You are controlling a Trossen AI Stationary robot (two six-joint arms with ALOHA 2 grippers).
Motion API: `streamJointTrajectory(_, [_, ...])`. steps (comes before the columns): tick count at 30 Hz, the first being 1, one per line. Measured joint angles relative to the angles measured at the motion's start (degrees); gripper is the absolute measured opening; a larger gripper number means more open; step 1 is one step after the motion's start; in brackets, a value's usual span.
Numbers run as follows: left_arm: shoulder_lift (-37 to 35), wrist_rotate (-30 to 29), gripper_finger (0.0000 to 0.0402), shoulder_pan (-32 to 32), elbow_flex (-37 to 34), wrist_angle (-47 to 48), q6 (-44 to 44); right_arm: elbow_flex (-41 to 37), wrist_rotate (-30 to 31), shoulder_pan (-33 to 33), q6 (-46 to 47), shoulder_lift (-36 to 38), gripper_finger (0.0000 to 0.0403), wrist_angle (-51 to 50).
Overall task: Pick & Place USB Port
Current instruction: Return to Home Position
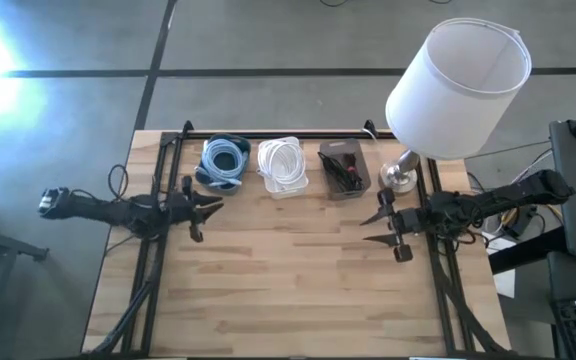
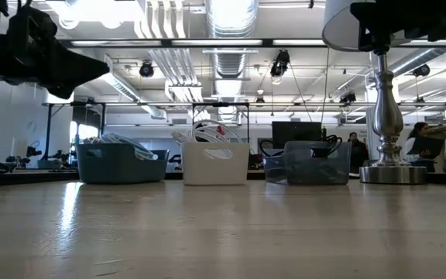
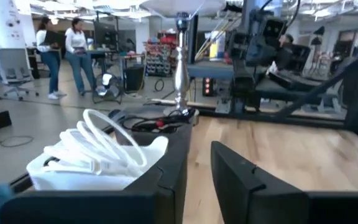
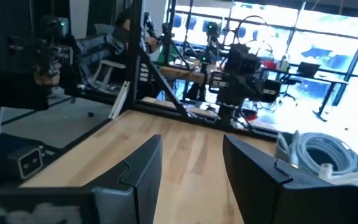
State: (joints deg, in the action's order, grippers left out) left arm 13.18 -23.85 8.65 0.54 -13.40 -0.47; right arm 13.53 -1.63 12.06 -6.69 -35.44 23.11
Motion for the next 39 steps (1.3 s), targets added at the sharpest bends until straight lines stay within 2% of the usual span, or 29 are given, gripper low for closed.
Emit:
streamJointTrajectory(5, [0.01,0.82,0.0044,-2.31,-0.03,4.62,-0.03,-3.64,-0.02,-0.73,1.55,3.0,0.0155,-0.13])
streamJointTrajectory(11, [0.01,0.8,0.0006,-2.7,-0.05,5.87,-0.07,-8.01,0.07,-0.75,3.4,6.69,0.0145,1.94])
streamJointTrajectory(19, [0.08,0.75,0.0015,-2.7,-0.09,7.59,1.36,-12.96,0.09,-0.75,1.0,11.26,0.0148,4.72])
streamJointTrajectory(27, [0.08,0.69,0.0012,-2.7,-0.09,7.99,-6.38,-13.04,0.26,-1.03,1.39,11.84,0.015,3.37])
streamJointTrajectory(32, [0.08,0.67,0.0012,-2.7,0.02,7.97,-6.63,-13.02,0.24,-1.03,6.39,12.65,0.0145,0.09])
streamJointTrajectory(39, [0.08,0.67,0.0014,-2.7,0.04,7.97,-6.79,-13.02,0.2,-1.01,6.19,20.47,0.0132,-2.71])
